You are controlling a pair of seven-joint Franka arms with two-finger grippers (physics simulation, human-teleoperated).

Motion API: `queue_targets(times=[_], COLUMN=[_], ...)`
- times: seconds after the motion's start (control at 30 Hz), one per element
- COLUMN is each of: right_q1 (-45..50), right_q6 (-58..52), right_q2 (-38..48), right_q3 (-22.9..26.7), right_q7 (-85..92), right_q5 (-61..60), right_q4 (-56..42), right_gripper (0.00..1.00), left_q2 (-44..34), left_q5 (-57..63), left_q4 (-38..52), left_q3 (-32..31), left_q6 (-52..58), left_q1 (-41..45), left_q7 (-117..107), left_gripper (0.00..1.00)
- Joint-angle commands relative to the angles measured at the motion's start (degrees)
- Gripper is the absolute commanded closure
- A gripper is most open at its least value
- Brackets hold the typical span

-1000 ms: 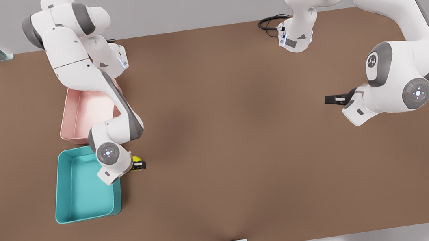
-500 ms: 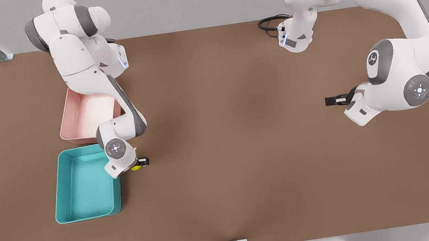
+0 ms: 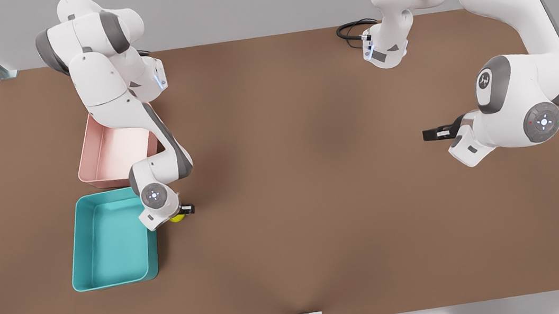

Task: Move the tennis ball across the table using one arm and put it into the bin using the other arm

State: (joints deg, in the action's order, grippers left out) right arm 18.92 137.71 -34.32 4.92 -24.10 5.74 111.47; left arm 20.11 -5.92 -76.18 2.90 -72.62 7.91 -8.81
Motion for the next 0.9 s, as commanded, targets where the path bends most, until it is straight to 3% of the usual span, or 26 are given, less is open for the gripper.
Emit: queue_targets(times=[0.0,0.23,0.4,0.67,0.73,0.87], right_q1=[0.0,0.0,-0.1,0.0,-3.6,-6.0], right_q6=[0.0,-0.7,-0.7,-4.4,-8.8,-8.8], right_q2=[0.0,0.4,0.3,6.4,8.5,8.1], right_q3=[0.0,0.0,0.0,-0.7,0.4,8.9], right_q7=[-1.0,-0.9,-0.8,3.8,14.6,31.7], right_q5=[0.0,-0.2,-0.2,-0.2,-0.2,-0.5], right_q4=[0.0,-1.1,-1.5,-6.4,-8.7,-8.7], right_gripper=[0.22,0.28,0.39,0.39,0.39,0.39], left_q2=[-0.1,0.3,0.4,0.3,0.3,0.3], left_q5=[0.0,0.0,0.0,0.0,0.0,0.0], left_q4=[0.1,0.0,0.1,0.1,0.1,0.1], left_q3=[0.0,0.0,0.0,0.0,0.0,0.0], left_q6=[0.1,0.0,0.0,0.1,0.1,0.1], left_q1=[0.0,0.0,0.0,0.0,0.0,0.0], left_q7=[-2.3,-2.3,-2.2,-2.3,-2.3,-2.3], left_gripper=[0.0,0.0,0.0,0.0,0.0,0.0])
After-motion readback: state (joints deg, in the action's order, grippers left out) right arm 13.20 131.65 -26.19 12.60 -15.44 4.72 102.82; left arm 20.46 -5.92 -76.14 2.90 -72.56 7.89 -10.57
